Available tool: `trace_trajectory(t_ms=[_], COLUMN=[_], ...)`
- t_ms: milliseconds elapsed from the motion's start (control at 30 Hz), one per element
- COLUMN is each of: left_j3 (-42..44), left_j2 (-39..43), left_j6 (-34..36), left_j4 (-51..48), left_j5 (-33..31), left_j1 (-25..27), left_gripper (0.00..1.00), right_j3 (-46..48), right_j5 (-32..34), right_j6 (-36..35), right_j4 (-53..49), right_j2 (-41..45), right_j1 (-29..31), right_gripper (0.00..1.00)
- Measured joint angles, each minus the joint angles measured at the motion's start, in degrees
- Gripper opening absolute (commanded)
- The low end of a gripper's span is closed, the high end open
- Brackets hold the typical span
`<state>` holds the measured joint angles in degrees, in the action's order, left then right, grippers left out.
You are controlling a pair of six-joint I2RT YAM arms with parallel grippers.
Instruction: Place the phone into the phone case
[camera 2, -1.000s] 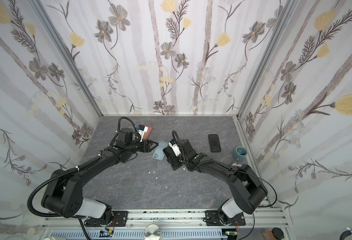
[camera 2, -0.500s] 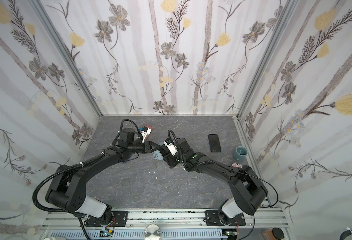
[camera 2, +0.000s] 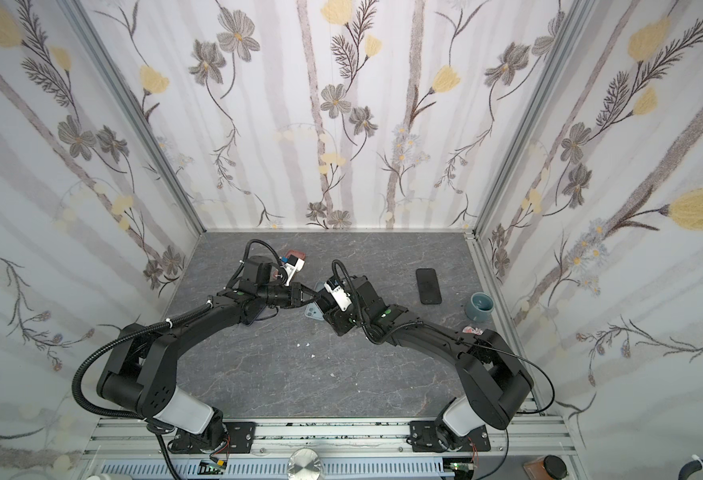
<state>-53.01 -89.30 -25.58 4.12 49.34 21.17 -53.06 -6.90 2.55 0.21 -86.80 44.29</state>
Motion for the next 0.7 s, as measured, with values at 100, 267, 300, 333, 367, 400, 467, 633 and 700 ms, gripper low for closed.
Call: trace_trajectory(t_ms=[100,267,300,333,367,400,467,633,700], left_j3=[0.0,-0.1,-0.1,-0.1,-0.1,-0.1,-0.1,1.5,2.1], left_j2=[-0.1,0.1,0.1,0.2,0.3,0.6,1.4,4.3,5.2], left_j6=[-0.1,0.0,0.0,0.0,0.0,0.0,0.1,0.1,0.1], left_j4=[0.0,0.3,0.4,0.4,0.4,0.4,0.4,2.4,2.9], left_j5=[0.3,1.0,1.0,1.1,1.1,1.0,0.9,-0.8,-1.2], left_j1=[0.1,0.1,0.1,0.1,0.1,0.1,0.1,0.1,0.2], left_gripper=[0.12,0.02,0.01,0.0,0.0,0.0,0.0,0.0,0.0], right_j3=[-0.1,-0.5,-0.7,-0.9,-0.9,-1.0,-1.7,-4.4,-5.5], right_j5=[0.2,0.8,0.8,0.9,0.9,0.9,0.8,0.6,0.2], right_j6=[0.0,-0.1,-0.1,-0.2,-0.2,-0.2,-0.4,-1.0,-1.0], right_j4=[0.0,-0.2,-0.4,-0.5,-0.5,-0.6,-1.0,-2.4,-3.3], right_j2=[0.0,-0.3,-0.3,-0.3,-0.3,-0.3,-0.4,-1.3,-1.2], right_j1=[0.1,0.1,0.1,0.1,0.1,0.1,0.1,0.1,0.2], right_gripper=[0.53,0.55,0.58,0.61,0.64,0.66,0.7,0.82,0.85])
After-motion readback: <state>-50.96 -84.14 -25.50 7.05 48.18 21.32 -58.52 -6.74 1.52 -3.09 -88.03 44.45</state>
